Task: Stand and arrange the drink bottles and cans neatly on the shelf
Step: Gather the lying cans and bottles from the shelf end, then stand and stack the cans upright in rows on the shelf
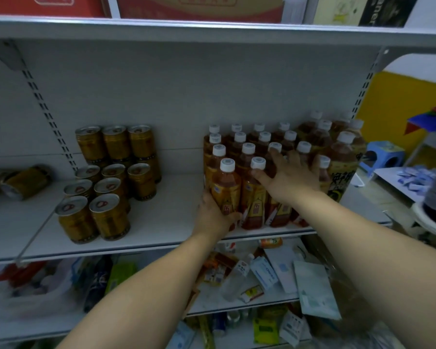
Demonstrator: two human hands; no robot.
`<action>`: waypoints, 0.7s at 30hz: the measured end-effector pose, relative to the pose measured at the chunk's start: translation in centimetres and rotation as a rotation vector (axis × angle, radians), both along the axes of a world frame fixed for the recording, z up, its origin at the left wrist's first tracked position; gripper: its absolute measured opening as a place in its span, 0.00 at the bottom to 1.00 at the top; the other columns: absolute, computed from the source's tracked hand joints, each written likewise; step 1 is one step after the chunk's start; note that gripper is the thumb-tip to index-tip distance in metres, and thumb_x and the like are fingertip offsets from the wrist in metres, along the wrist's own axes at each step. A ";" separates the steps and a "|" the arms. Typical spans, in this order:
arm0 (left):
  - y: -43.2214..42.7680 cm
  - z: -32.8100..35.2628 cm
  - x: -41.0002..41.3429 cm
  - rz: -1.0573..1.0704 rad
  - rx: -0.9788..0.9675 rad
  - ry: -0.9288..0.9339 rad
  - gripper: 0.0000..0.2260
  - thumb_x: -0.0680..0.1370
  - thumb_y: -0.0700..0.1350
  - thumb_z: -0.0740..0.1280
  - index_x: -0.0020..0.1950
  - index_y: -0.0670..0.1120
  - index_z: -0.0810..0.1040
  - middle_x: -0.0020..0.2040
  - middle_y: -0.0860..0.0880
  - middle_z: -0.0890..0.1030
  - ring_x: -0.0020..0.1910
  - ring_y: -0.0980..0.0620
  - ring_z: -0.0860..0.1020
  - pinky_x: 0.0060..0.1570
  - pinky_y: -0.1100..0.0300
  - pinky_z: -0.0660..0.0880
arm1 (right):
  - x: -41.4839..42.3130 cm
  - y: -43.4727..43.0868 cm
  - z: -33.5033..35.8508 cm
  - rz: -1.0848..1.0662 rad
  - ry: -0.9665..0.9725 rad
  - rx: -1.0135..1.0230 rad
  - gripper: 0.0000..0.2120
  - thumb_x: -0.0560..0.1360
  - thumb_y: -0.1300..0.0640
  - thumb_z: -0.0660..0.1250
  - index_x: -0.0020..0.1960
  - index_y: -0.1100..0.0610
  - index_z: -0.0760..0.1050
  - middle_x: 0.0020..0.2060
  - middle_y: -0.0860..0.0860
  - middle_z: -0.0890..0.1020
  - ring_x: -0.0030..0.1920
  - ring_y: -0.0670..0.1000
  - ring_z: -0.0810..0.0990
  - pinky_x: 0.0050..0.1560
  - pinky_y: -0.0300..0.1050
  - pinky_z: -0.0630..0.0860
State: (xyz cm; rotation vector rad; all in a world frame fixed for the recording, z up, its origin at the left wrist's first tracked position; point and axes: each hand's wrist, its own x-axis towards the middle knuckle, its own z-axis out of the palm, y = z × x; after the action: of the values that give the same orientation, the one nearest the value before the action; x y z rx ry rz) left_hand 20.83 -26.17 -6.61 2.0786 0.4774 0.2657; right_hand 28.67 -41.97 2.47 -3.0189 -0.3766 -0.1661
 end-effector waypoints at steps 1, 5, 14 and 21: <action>0.3 0.4 -0.1 -0.039 -0.011 0.032 0.48 0.65 0.52 0.78 0.75 0.47 0.51 0.71 0.46 0.66 0.69 0.44 0.67 0.67 0.46 0.68 | -0.1 0.1 0.3 -0.003 0.020 -0.012 0.42 0.71 0.23 0.45 0.79 0.43 0.47 0.78 0.54 0.53 0.77 0.59 0.53 0.74 0.65 0.40; 2.8 2.9 -1.7 -0.216 0.052 0.125 0.45 0.69 0.51 0.76 0.77 0.48 0.50 0.74 0.47 0.62 0.71 0.47 0.64 0.68 0.56 0.63 | -0.8 0.8 2.0 -0.007 0.042 0.006 0.45 0.70 0.22 0.47 0.79 0.46 0.50 0.78 0.53 0.53 0.77 0.60 0.51 0.74 0.65 0.47; 17.1 9.5 -10.2 -0.183 0.419 0.118 0.28 0.75 0.54 0.68 0.73 0.51 0.65 0.72 0.50 0.69 0.67 0.50 0.70 0.62 0.60 0.67 | -5.9 14.6 5.0 0.289 -0.064 0.043 0.35 0.75 0.30 0.54 0.73 0.52 0.64 0.73 0.55 0.66 0.72 0.58 0.63 0.71 0.54 0.61; 32.1 9.3 -19.7 -0.055 0.488 0.279 0.32 0.76 0.56 0.66 0.76 0.50 0.58 0.76 0.49 0.60 0.72 0.48 0.64 0.65 0.59 0.64 | -11.5 31.0 4.8 0.454 0.028 0.049 0.32 0.75 0.30 0.55 0.68 0.52 0.68 0.69 0.54 0.72 0.65 0.58 0.72 0.62 0.52 0.69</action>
State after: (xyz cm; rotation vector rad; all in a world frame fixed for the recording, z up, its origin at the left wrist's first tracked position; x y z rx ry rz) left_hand 1.12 5.98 2.67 2.6205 0.5612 0.0596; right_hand 17.17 -10.99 7.26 -2.7920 -1.0169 -0.0951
